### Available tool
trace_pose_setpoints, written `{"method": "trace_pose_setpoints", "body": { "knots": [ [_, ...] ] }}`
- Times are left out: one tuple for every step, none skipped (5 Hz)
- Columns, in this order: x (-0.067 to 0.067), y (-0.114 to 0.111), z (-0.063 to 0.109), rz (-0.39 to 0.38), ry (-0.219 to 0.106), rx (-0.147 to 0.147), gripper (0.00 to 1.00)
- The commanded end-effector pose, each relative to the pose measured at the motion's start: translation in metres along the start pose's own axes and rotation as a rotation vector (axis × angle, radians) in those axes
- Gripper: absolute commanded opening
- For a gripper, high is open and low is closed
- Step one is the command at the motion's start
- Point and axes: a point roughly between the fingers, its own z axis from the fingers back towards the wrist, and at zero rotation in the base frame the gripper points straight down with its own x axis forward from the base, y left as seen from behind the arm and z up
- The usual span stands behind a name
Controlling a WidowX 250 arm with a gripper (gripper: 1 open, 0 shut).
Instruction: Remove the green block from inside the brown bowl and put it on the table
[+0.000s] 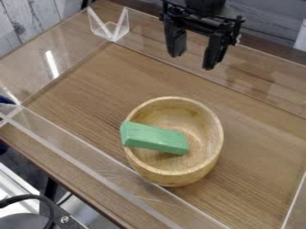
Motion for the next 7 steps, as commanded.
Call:
{"method": "trace_pose_setpoints", "body": {
  "knots": [
    [-0.003,0.001,-0.010,-0.007,0.025,0.003,1.00],
    [-0.013,0.004,-0.016,-0.045,0.026,0.010,1.00],
    [-0.029,0.005,-0.025,-0.093,0.028,0.017,1.00],
    [-0.040,0.010,-0.035,-0.118,0.047,0.023,1.00],
    [-0.048,0.014,-0.047,-0.160,0.061,0.033,1.00],
    [-0.051,0.018,-0.062,-0.167,0.068,0.037,1.00],
    [-0.049,0.020,-0.070,-0.168,0.082,0.039,1.00]
  ]
}}
